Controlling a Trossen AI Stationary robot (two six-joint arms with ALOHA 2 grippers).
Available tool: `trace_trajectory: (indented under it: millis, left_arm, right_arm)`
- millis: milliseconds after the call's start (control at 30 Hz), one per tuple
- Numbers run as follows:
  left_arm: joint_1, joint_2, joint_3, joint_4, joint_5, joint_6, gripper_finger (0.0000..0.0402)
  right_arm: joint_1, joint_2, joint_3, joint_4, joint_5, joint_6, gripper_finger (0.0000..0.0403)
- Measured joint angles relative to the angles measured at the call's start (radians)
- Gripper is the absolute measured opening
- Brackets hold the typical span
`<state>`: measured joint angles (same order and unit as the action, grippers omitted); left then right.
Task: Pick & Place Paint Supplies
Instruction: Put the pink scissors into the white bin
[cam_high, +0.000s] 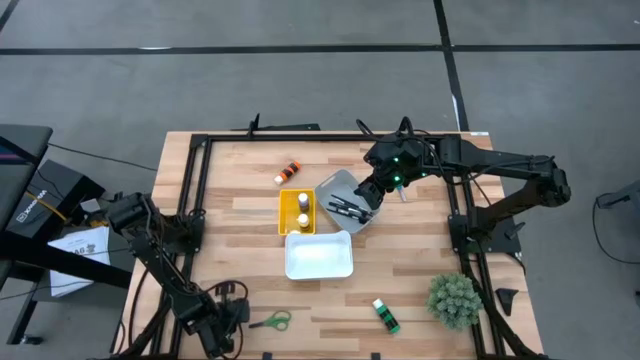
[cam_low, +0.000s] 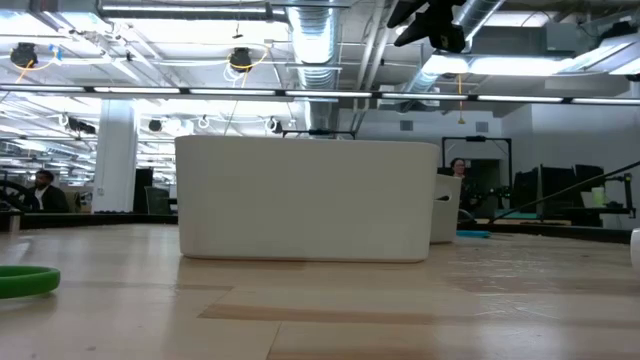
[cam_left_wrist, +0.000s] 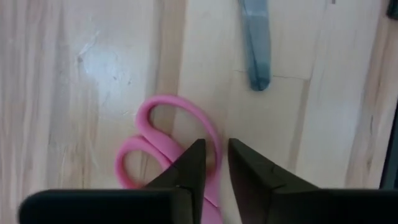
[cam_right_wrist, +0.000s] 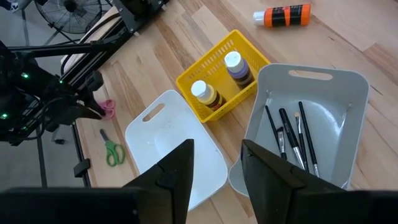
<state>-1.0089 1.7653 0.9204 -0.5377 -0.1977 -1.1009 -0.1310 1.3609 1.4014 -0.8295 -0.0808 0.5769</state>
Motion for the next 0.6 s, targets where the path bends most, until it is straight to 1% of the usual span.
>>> trace_trajectory:
  millis: [133,167,600]
  left_arm:
    - [0.001,0.0,-0.001,-0.012,-0.001,-0.062,0.0013]
    - [0.001,0.0,-0.001,-0.013,0.0,-0.08,0.0008]
    - [0.038,-0.061,-0.009,-0.024,0.021,-0.086,0.0001]
  right_arm:
    - [0.0,0.0,0.0,0.0,-0.002,0.0,0.0129]
    - [0.0,0.0,0.0,0.0,-0.003,0.0,0.0129]
    - [0.0,0.0,0.0,0.027,-0.004,0.0,0.0129]
